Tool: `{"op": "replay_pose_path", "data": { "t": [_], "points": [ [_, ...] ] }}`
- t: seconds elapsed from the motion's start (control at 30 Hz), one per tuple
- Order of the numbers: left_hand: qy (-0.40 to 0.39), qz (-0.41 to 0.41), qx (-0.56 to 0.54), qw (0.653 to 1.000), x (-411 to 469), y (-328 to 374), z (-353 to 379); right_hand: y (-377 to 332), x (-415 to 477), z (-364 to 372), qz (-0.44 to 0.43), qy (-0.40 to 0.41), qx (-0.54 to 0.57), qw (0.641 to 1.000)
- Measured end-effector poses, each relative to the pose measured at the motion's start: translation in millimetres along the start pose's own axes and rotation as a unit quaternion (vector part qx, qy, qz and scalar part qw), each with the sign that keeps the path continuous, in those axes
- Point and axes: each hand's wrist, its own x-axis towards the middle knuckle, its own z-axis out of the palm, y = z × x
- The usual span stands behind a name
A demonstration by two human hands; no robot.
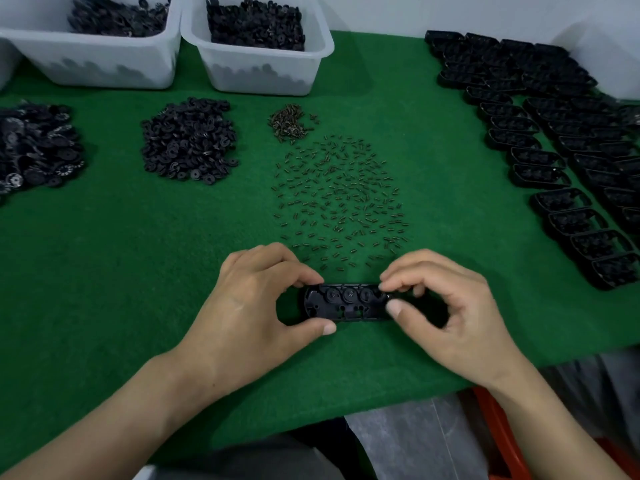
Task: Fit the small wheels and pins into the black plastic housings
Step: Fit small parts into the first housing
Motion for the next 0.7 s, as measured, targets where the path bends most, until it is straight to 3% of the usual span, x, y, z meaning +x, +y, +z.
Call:
{"op": "replay_pose_path", "data": {
  "t": [0.43,0.57,0.7],
  "points": [
    [0.076,-0.069,-0.069,0.992,23.5,8.9,-20.7,-5.3,27.7,-2.1,-0.058,0.037,-0.127,0.989],
    [0.09,-0.095,-0.168,0.977,66.6,13.0,-25.0,11.0,74.3,-20.2,-0.033,0.083,-0.159,0.983],
    [0.064,-0.128,-0.352,0.925,136.3,16.1,-19.0,46.2,135.0,-44.1,0.009,0.146,-0.157,0.977]
  ]
}}
